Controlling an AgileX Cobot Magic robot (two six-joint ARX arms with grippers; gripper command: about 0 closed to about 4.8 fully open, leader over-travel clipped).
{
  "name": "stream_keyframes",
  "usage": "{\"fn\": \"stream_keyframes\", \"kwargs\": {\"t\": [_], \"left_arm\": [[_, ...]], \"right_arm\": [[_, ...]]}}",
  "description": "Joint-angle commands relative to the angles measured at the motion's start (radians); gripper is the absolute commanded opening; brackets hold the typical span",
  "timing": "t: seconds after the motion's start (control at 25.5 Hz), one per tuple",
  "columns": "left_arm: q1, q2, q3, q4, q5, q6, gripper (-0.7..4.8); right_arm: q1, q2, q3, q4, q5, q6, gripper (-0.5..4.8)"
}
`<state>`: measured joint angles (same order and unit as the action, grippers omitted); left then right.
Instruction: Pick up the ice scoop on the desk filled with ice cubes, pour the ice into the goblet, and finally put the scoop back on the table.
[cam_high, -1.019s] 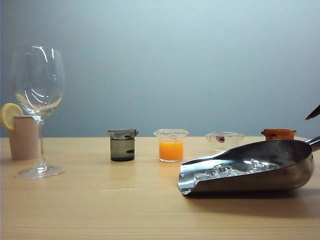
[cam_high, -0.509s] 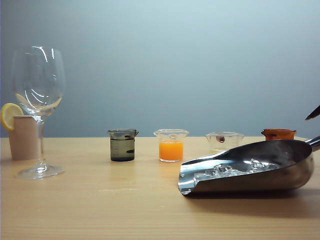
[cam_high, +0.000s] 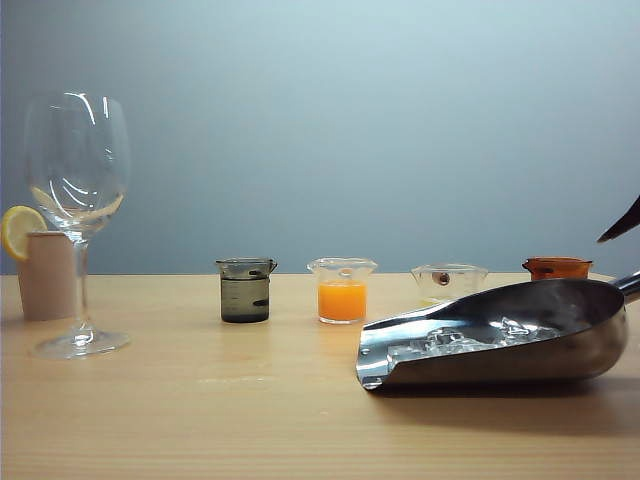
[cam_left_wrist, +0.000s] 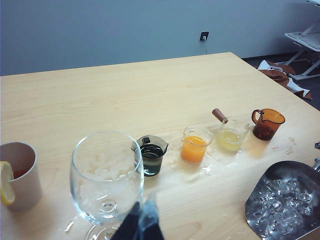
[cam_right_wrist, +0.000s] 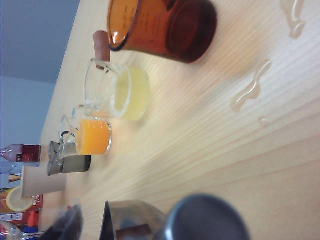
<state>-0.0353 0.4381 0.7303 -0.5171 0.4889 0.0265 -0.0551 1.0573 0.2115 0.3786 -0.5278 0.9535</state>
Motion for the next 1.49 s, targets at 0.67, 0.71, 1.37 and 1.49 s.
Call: {"fn": "stream_keyframes", "kwargs": {"t": [0.67, 0.71, 1.37, 1.49], "left_arm": [[-0.002, 0.0, 0.005, 0.009, 0.002, 0.003, -0.05], [-0.002, 0.0, 0.005, 0.009, 0.002, 0.003, -0.05], [-0.002, 0.006, 0.005, 0.009, 0.002, 0.004, -0.05], [-0.002, 0.006, 0.005, 0.009, 0.002, 0.004, -0.05]], "right_arm": [[0.014, -0.002, 0.001, 0.015, 0.04, 0.001, 1.46], [0.014, -0.002, 0.001, 0.015, 0.041, 0.001, 1.43], [0.012, -0.002, 0.001, 0.015, 0.066, 0.05, -0.05], [0.012, -0.001, 0.001, 0.014, 0.065, 0.074, -0.05]]}}
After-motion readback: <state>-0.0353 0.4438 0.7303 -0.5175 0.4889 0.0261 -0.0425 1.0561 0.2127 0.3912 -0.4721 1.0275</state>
